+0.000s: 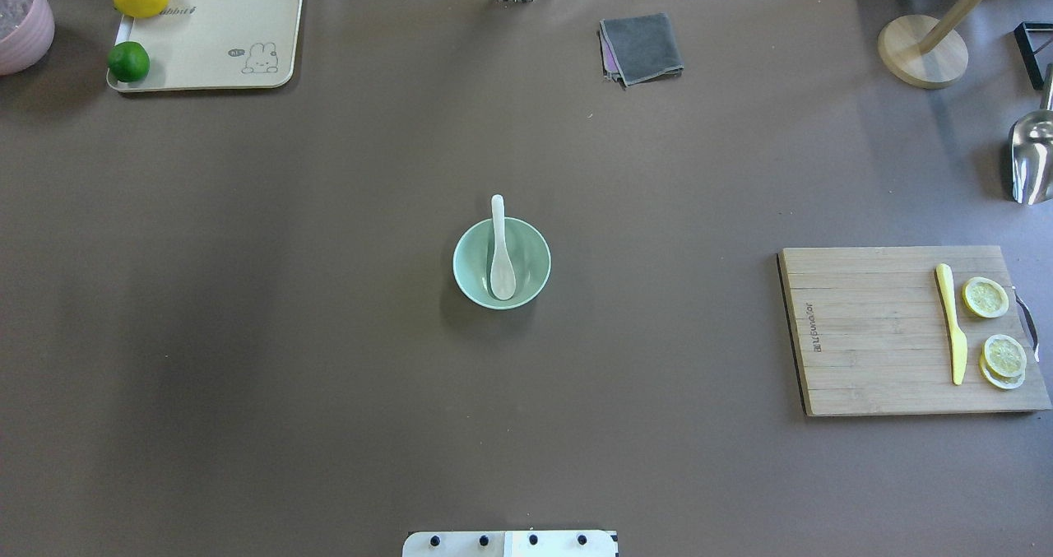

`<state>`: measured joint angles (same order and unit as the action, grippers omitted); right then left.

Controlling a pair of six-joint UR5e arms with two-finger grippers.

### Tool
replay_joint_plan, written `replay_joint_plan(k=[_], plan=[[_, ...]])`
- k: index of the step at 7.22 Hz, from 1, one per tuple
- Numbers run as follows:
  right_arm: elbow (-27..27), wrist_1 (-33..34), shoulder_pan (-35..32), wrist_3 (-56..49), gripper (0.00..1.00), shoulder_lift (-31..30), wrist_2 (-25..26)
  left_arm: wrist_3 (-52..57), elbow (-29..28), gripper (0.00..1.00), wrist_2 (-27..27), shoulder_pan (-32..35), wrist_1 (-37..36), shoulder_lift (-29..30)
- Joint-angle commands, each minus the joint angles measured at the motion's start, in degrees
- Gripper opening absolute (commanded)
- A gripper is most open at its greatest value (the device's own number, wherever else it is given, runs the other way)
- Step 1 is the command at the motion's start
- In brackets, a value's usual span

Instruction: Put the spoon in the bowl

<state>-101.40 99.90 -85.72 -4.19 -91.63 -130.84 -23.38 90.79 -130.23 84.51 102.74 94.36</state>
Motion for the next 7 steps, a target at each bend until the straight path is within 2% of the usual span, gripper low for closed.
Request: replay_joint_plan(k=[1, 7], plan=[[0.3, 0.7, -0.5, -0.7, 1.00, -1.2, -2.7, 0.0, -0.2, 0.98, 0.1, -0.2, 0.1, 0.1], [0.3, 0.6, -0.9, -0.6, 1.00, -1.2, -2.8, -0.1, -0.1, 0.98, -0.1, -0.2, 0.0, 0.7]])
